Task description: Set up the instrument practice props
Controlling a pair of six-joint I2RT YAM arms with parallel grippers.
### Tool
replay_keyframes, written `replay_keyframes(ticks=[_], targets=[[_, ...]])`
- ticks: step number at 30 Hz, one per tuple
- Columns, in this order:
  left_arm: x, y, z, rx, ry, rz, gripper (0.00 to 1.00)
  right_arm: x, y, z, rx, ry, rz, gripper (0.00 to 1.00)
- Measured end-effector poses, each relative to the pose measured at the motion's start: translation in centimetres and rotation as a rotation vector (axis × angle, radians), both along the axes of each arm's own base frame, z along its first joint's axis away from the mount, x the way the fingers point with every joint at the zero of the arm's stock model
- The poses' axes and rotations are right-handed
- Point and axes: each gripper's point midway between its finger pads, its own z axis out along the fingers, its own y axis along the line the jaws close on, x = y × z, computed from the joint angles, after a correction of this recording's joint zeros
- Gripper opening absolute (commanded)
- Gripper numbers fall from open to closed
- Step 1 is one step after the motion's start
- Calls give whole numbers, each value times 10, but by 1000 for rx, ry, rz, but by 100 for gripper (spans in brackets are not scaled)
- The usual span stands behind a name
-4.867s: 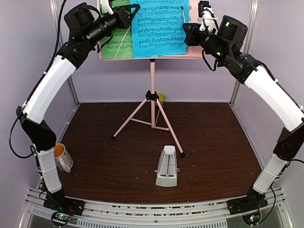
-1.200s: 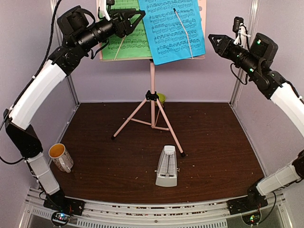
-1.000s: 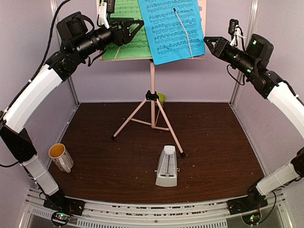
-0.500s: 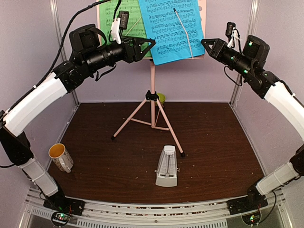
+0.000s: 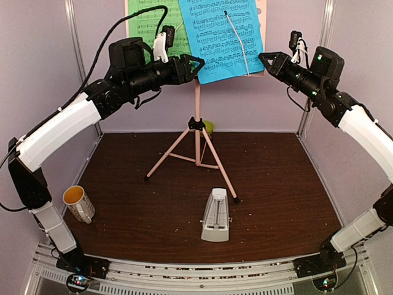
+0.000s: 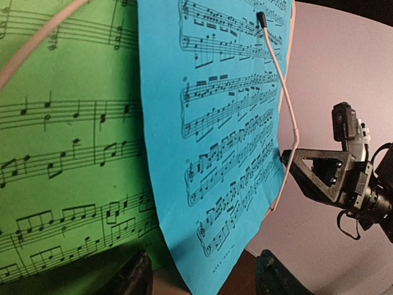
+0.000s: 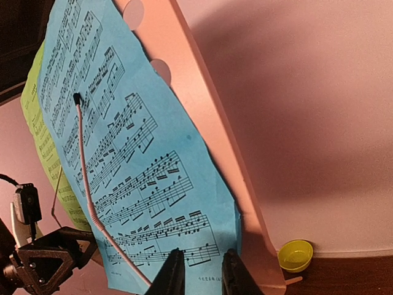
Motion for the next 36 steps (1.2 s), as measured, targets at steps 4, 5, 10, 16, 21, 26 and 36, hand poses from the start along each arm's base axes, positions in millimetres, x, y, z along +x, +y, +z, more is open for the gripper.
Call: replay_keyframes(ticks=[4,5,10,16,21,26,36], targets=[[9,-7,-4,-3,26,16,55,1,0,-1,1,4,-2,13],[9,-8,-3,-6,29,18,55,2,0,-2,1,5,-2,11],[11,-7,0,-20,40,28,47,4,2,-3,1,7,-1,7],[18,-15,0,-24,46,23,24,7,3,-7,-2,13,-1,0],[22,-21,-3,-21,55,22,0,7,3,-6,-1,10,-2,0],[22,-20,3,-23,40,24,0,9,3,-11,-2,11,-8,0],[19,-13,25,-14,-18,45,0,10,-2,-26,-18,32,-37,0]])
